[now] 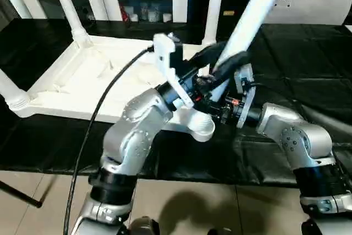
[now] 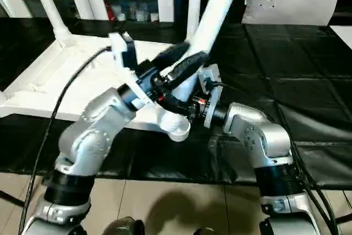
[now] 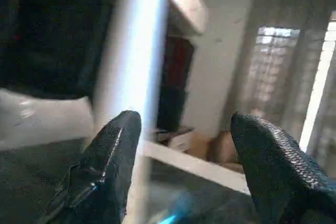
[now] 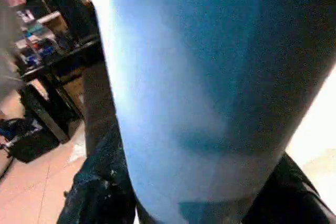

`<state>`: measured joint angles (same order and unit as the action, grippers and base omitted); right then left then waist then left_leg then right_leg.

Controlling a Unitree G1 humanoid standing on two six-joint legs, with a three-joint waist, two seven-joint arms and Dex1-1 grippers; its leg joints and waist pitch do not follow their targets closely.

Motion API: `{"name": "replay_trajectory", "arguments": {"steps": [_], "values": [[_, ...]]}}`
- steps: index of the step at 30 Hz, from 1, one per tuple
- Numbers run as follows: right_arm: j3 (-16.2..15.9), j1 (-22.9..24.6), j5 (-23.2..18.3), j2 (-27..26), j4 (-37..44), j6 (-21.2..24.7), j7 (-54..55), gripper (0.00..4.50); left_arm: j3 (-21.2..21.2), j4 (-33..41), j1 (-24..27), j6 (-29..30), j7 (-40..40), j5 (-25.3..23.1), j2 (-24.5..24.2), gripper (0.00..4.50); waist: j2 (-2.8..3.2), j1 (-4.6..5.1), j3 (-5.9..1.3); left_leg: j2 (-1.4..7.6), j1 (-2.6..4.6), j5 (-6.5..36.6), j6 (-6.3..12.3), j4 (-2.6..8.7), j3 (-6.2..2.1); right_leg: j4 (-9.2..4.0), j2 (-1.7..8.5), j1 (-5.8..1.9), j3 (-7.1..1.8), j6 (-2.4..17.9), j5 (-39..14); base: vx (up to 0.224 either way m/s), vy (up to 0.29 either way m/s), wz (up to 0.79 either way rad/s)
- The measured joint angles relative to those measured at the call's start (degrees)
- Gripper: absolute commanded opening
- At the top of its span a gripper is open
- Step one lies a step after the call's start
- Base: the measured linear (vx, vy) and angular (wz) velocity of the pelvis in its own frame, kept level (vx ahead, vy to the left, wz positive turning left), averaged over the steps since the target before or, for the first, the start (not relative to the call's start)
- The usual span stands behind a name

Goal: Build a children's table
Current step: Pick table leg

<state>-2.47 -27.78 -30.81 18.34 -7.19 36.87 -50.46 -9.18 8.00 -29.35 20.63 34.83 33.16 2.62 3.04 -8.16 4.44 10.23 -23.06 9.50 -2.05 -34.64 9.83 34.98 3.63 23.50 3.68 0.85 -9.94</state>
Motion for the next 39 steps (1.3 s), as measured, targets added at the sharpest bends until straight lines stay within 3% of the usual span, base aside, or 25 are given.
{"name": "replay_trajectory", "arguments": {"steps": [6, 8, 11, 14, 17, 21, 27, 31, 34, 39], "values": [[-0.18, 0.03, 0.38, -0.07, -0.01, -0.04, 0.47, 1.91, 0.53, 0.02, -0.01, 0.97, -0.08, 0.85, -0.44, 3.92, 0.0, 0.26, 0.0, 0.0, 0.02, 0.0, 0.0, 0.0, 0.0, 0.01, -0.01, 0.0, 0.0, -0.02, -0.01, 0.0, 0.0, 0.0], [0.11, 0.03, 1.34, -0.25, -0.56, -0.93, 2.03, 1.91, 2.42, -0.5, -0.13, 0.93, -0.42, 0.91, -1.35, 3.95, 0.01, 0.28, 0.0, 0.01, 0.02, 0.0, 0.0, 0.0, 0.0, 0.01, -0.02, 0.01, 0.0, -0.02, -0.01, 0.0, 0.0, 0.0], [1.73, 0.18, 2.43, -0.41, -2.08, -2.74, 4.7, 1.91, 6.16, -1.89, -0.93, 0.92, -0.96, 1.34, -3.32, 4.34, 0.01, 0.26, 0.0, 0.01, 0.03, 0.0, -0.01, 0.0, 0.0, 0.01, -0.02, 0.01, 0.0, -0.03, -0.01, 0.0, 0.0, 0.0], [3.33, 1.0, 3.7, -0.39, -2.25, -4.37, 7.42, 1.91, 8.76, -3.17, -1.52, 0.89, -1.24, 1.95, -5.99, 4.34, 0.01, 0.24, 0.0, 0.0, 0.01, 0.0, -0.01, 0.0, 0.0, 0.0, -0.01, 0.01, 0.0, -0.02, -0.01, 0.0, 0.0, 0.0], [4.13, 1.49, 4.32, -0.45, -2.12, -5.18, 9.3, 1.91, 9.44, -5.01, -2.18, 0.24, -1.18, 0.36, -8.55, 4.34, 0.02, 0.18, 0.0, -0.01, 0.01, 0.0, -0.01, 0.02, 0.0, -0.01, -0.01, 0.01, 0.0, -0.01, 0.0, 0.0, 0.0, 0.0], [4.81, 3.82, 6.3, -1.3, 0.72, -7.23, 14.09, 1.91, 9.89, -7.81, -1.57, -1.66, -4.19, -5.21, -11.05, 4.34, 0.02, 0.31, -0.01, -0.01, 0.02, 0.0, -0.02, 0.06, 0.0, -0.01, -0.01, 0.01, 0.0, -0.03, -0.02, 0.0, 0.0, 0.0], [5.07, 7.6, 13.33, -4.84, 7.09, -9.55, 26.74, 1.91, 10.4, -6.27, 7.51, -0.96, -13.54, -11.22, -11.09, 4.34, 0.02, 1.8, -0.01, -0.01, 0.02, 0.01, -0.04, 0.15, 0.0, -0.03, -0.01, 0.03, -0.01, -0.11, -0.07, 0.0, 0.0, 0.0], [9.14, 11.84, 12.32, -8.8, 13.36, -10.19, 32.69, 1.91, 11.17, -1.23, 15.57, 0.61, -18.78, -13.82, -10.49, 4.34, -0.08, 2.34, 0.06, -0.01, -0.04, 0.01, -0.04, 0.21, 0.01, -0.03, -0.04, 0.17, -0.02, -0.45, -0.27, 0.0, 0.0, 0.0], [9.54, 13.68, 11.56, -10.07, 16.77, -12.84, 33.02, 1.91, 11.87, 1.04, 17.67, 0.85, -20.32, -14.75, -10.46, 4.34, -0.09, 2.63, 0.06, -0.02, 0.02, 0.0, -0.04, 0.21, 0.01, -0.04, -0.03, 0.13, -0.04, -0.47, -0.28, 0.0, 0.0, 0.0], [9.56, 17.62, 10.89, -10.71, 20.45, -11.34, 34.67, 1.91, 11.19, 2.75, 19.12, -0.98, -21.67, -17.36, -10.59, 4.34, -0.05, 3.14, 0.07, -0.07, 0.1, 0.0, -0.04, 0.23, -0.01, -0.14, -0.04, 0.04, -0.09, -0.52, -0.3, 0.0, 0.0, 0.0]]}}
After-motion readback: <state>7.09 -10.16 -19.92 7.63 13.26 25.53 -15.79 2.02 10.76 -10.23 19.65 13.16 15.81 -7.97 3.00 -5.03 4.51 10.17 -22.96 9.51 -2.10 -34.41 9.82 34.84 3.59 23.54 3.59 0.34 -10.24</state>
